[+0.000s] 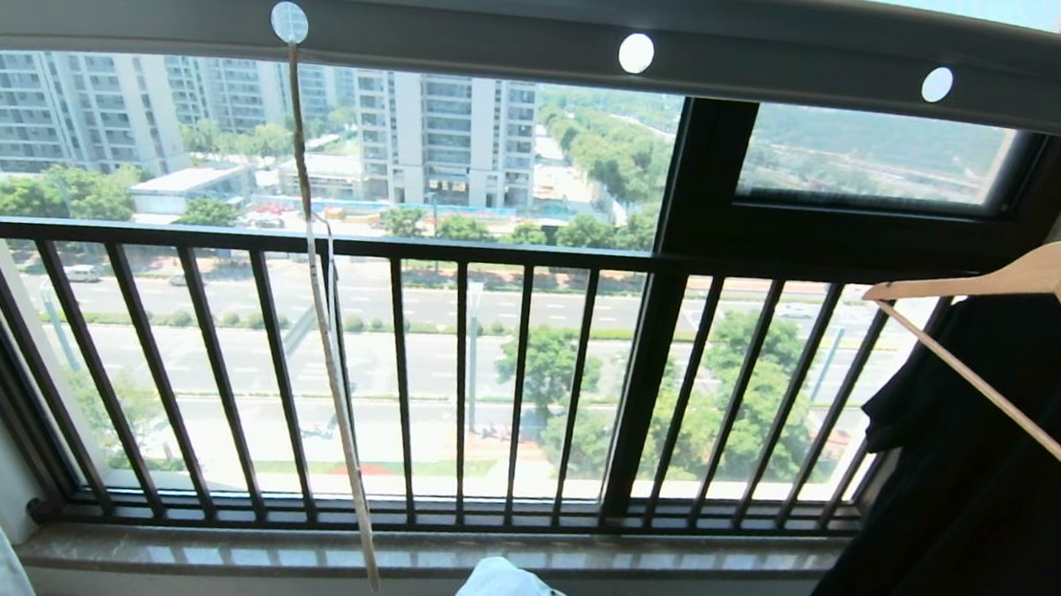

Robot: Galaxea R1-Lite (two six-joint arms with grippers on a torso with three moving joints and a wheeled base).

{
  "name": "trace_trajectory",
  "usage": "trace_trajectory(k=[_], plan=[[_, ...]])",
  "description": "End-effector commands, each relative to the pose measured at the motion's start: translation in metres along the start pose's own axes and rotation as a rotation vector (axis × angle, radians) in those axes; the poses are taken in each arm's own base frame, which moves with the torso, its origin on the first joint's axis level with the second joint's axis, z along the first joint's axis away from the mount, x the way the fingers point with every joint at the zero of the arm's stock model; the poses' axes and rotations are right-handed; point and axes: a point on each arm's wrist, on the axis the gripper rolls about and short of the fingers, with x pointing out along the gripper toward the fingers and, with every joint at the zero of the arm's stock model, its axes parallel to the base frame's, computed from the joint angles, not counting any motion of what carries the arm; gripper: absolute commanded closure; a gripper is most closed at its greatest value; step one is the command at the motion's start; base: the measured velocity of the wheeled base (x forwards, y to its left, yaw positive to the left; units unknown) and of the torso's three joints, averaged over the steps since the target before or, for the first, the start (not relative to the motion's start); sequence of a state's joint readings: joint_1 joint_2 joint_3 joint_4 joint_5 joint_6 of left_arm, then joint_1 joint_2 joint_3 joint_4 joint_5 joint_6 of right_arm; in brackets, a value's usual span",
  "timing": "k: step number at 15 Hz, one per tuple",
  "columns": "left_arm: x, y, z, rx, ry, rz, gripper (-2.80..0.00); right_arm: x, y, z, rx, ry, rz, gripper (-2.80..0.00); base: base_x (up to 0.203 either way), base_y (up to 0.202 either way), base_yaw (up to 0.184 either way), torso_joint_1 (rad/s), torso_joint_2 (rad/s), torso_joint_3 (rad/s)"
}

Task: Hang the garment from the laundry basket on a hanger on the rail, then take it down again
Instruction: Pick up the clothes rack on the clothesline

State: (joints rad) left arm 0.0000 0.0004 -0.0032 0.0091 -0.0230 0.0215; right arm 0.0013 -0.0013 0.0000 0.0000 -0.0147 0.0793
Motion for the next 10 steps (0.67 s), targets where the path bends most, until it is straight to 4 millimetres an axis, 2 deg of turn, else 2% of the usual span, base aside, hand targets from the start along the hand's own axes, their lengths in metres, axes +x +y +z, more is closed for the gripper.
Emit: trace_trajectory(k=[1, 3, 4, 7, 10], plan=[[0.000, 0.000, 0.000, 0.000, 0.000, 0.002, 0.00, 0.000, 0.000, 0.000, 0.000, 0.003, 0.001, 0.00, 0.000, 0.000, 0.000, 0.000, 0.00, 0.000], [0.000, 0.000, 0.001, 0.011, -0.004, 0.003, 0.00, 0.000, 0.000, 0.000, 0.000, 0.003, 0.000, 0.00, 0.000, 0.000, 0.000, 0.000, 0.00, 0.000], [-0.002, 0.000, 0.009, 0.006, -0.044, 0.002, 0.00, 0.000, 0.000, 0.000, 0.000, 0.003, -0.001, 0.00, 0.000, 0.000, 0.000, 0.000, 0.00, 0.000], [-0.005, 0.000, 0.054, -0.018, -0.095, -0.039, 0.00, 0.000, 0.000, 0.000, 0.000, 0.003, 0.000, 0.00, 0.000, 0.000, 0.000, 0.000, 0.00, 0.000], [0.011, -0.002, 0.113, -0.044, -0.068, -0.203, 0.00, 0.000, 0.000, 0.000, 0.000, 0.003, 0.000, 0.00, 0.000, 0.000, 0.000, 0.000, 0.00, 0.000]])
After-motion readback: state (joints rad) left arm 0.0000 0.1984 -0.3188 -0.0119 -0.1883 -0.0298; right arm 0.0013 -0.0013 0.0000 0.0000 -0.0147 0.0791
